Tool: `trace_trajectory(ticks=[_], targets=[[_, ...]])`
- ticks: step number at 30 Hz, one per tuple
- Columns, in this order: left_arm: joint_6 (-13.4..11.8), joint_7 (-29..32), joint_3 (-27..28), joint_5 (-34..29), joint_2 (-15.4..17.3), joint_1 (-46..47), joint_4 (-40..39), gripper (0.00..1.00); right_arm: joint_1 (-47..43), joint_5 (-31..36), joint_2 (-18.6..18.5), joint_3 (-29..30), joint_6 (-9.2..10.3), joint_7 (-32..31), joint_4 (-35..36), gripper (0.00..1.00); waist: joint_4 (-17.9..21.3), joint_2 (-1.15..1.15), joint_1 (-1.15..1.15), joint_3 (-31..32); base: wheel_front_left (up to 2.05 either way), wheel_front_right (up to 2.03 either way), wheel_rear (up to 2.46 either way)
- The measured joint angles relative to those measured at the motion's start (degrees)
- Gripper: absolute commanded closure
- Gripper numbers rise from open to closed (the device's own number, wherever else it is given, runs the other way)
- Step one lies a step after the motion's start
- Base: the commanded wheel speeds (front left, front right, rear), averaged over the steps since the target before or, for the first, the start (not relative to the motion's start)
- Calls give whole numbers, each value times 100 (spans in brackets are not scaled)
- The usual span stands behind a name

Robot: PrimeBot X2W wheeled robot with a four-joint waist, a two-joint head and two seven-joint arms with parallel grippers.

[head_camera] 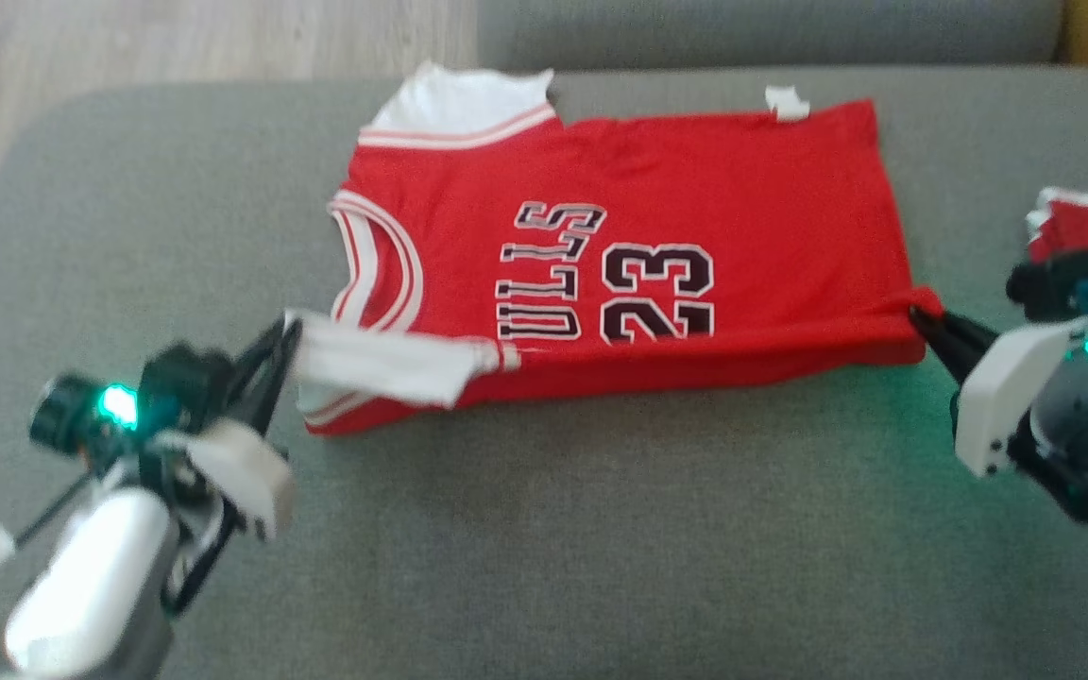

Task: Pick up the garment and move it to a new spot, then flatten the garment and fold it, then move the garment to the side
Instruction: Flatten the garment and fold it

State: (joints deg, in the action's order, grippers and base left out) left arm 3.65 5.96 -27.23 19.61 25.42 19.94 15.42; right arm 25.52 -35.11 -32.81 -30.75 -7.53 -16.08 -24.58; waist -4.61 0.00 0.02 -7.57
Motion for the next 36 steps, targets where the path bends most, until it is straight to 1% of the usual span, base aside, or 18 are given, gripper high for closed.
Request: trace_trajectory(ticks=[4,7,14,15,16,17,19,20,22,26,29,31,32,33,36], targets=[[149,108,-130,-79,-11,681,396,100,387,62,87,-3,0,-155,-189,100,13,0,0,-359,0,0,0],[232,153,-274,-166,-37,1128,762,100,733,162,136,-44,0,-160,-346,100,25,0,1,-593,0,0,0],[299,51,-577,-392,-183,1954,1551,100,1213,227,176,-326,0,-211,-637,100,49,0,-1,-962,0,0,0],[301,51,-611,-401,-210,2064,1674,60,1247,227,190,-359,0,-211,-688,73,53,0,-1,-996,0,0,0],[312,34,-647,-414,-235,2161,1783,0,1277,227,203,-369,0,-210,-737,0,57,0,-1,-1026,0,0,0],[343,-36,-676,-460,-258,2252,1874,0,1308,229,216,-366,0,-208,-792,0,62,0,-1,-1053,0,0,0],[315,-209,-681,-524,-331,2419,2049,0,1386,236,245,-354,0,-141,-883,0,66,0,-1,-1095,0,0,0],[243,-324,-665,-525,-378,2491,2137,0,1427,236,266,-326,0,-63,-911,0,66,0,-1,-1108,0,0,0],[10,-641,-580,-524,-490,2608,2273,0,1509,236,331,-212,0,129,-977,0,60,0,-1,-1115,0,0,0],[-413,-1378,-263,-412,-719,2697,2434,0,1589,349,486,219,0,770,-1118,0,40,0,-1,-1039,0,0,0],[-592,-1827,-1,-171,-916,2660,2434,0,1578,356,666,613,0,1333,-1148,0,12,0,-2,-908,0,0,0],[-725,-1979,231,26,-1048,2577,2286,0,1523,412,837,945,0,1733,-1139,0,-8,0,-2,-794,0,0,0],[-728,-2019,304,60,-1082,2499,2171,0,1457,458,931,1105,0,1931,-1121,0,-18,0,-2,-728,0,0,0],[-782,-2027,374,78,-1121,2393,2035,0,1367,512,1024,1272,0,2124,-1096,0,-27,0,-3,-659,0,0,0],[-913,-2051,649,109,-1262,1899,1386,0,988,738,1314,1748,0,2627,-994,0,-57,0,-3,-446,0,0,0]])
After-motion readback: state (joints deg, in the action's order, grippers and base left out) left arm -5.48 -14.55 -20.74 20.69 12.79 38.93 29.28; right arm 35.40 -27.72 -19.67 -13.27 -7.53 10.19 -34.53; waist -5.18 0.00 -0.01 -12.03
